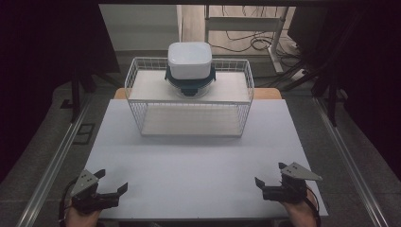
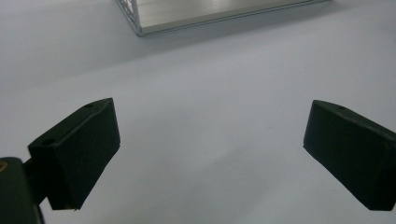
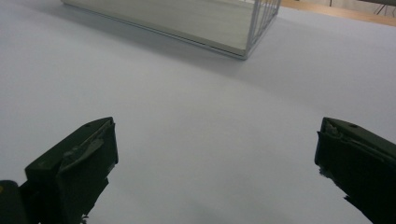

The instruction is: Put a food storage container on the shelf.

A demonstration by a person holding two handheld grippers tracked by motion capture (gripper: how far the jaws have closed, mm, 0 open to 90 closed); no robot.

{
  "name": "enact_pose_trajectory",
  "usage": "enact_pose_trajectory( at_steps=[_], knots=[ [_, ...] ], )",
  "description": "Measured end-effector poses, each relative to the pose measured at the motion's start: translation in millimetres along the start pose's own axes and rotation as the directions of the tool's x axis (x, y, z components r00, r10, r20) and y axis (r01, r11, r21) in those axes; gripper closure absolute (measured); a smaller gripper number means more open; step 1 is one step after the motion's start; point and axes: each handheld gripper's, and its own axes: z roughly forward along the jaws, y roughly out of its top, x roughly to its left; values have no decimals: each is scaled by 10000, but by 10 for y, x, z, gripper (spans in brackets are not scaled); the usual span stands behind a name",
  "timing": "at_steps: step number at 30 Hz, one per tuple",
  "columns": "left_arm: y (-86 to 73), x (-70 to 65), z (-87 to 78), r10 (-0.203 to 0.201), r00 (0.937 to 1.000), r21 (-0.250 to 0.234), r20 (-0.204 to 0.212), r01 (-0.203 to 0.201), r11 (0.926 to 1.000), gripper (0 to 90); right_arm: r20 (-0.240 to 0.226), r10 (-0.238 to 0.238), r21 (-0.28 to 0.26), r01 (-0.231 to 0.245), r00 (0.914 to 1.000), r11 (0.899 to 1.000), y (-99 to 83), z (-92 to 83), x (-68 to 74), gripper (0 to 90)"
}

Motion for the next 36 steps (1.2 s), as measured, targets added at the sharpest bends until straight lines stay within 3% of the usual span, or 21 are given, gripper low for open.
enact_pose_trajectory(
  at_steps=[27,33,36],
  knots=[
    [-196,350,-185,-410,9923,276,-1172,445,9986,41,1012,667,150,-686,9926,9975,-236,-169,-294,0],
    [-261,394,-150,-391,9914,608,-1245,470,9970,37,1027,798,450,-848,9915,9954,-322,-155,-330,0],
    [-294,429,-109,-567,9914,858,-1179,670,9941,35,1021,866,875,-957,9910,9916,-375,-119,-356,0]
  ],
)
